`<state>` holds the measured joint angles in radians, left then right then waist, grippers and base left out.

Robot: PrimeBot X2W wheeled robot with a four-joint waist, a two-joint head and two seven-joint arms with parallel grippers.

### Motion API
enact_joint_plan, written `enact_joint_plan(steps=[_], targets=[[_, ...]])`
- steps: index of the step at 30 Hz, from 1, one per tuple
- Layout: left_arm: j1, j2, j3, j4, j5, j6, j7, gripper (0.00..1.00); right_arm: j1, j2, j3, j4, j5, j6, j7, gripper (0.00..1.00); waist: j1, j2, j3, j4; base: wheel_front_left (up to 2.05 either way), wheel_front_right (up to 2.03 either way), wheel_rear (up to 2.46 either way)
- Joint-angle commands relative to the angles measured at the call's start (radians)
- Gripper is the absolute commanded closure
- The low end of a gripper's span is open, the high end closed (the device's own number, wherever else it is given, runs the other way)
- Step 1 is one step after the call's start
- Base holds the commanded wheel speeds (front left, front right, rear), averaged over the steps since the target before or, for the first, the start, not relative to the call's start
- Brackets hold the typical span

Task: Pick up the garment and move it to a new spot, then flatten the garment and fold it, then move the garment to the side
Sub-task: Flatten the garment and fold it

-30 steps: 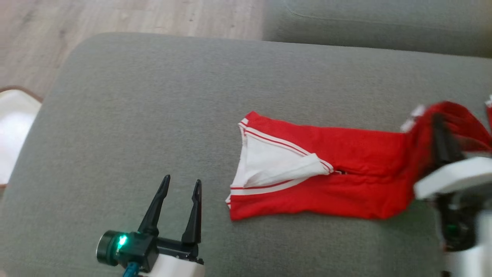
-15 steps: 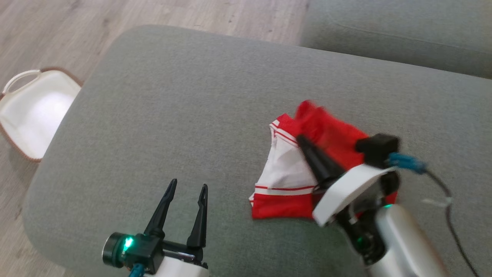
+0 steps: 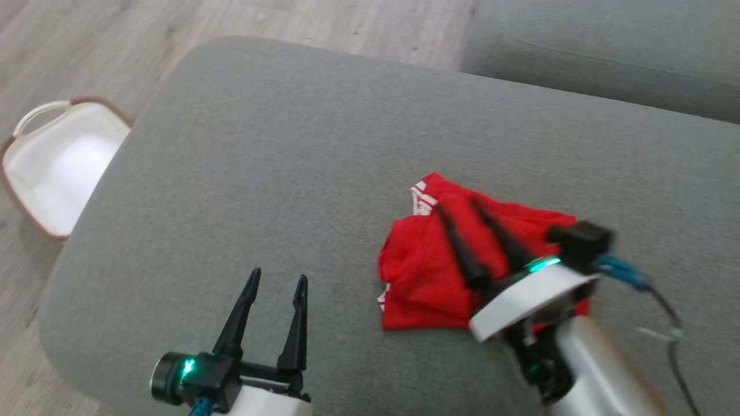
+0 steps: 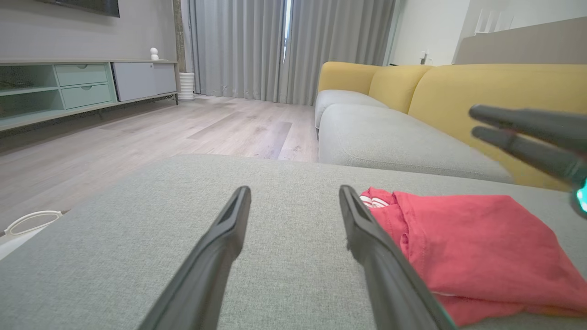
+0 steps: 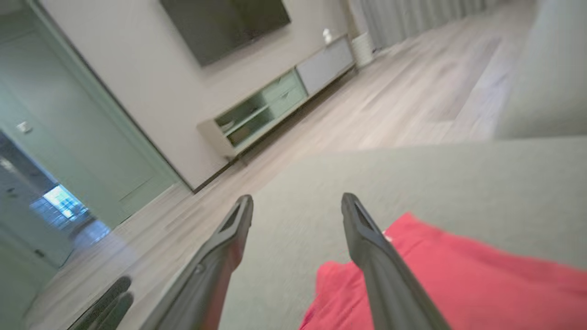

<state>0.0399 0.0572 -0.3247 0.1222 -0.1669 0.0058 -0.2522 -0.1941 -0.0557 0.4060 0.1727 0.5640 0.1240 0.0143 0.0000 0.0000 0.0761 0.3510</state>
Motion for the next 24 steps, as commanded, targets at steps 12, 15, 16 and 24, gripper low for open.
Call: enact_joint_plan(steps=[12,15,16,24], targets=[[0.04,-0.007,0.095,-0.09,-0.014,0.066,-0.01,0.0,0.117,-0.062,-0.261,-0.048,-0.236,0.007,-0.249,0.0,0.0,0.0,-0.095,-0.165,0.0,0.0,0.0],[0.067,-0.007,0.112,-0.112,-0.019,0.105,-0.01,0.0,0.175,-0.078,-0.284,-0.033,-0.265,0.007,-0.27,0.0,0.0,0.0,-0.118,-0.193,0.0,0.0,0.0],[0.078,-0.007,0.117,-0.116,-0.021,0.117,-0.01,0.0,0.195,-0.077,-0.295,-0.028,-0.269,0.007,-0.273,0.0,0.0,0.0,-0.125,-0.2,0.0,0.0,0.0],[0.163,-0.002,0.106,-0.127,-0.004,0.086,-0.01,0.0,0.349,-0.06,-0.321,-0.037,-0.329,0.007,-0.276,0.0,0.0,0.0,-0.164,-0.232,0.0,0.0,0.0]])
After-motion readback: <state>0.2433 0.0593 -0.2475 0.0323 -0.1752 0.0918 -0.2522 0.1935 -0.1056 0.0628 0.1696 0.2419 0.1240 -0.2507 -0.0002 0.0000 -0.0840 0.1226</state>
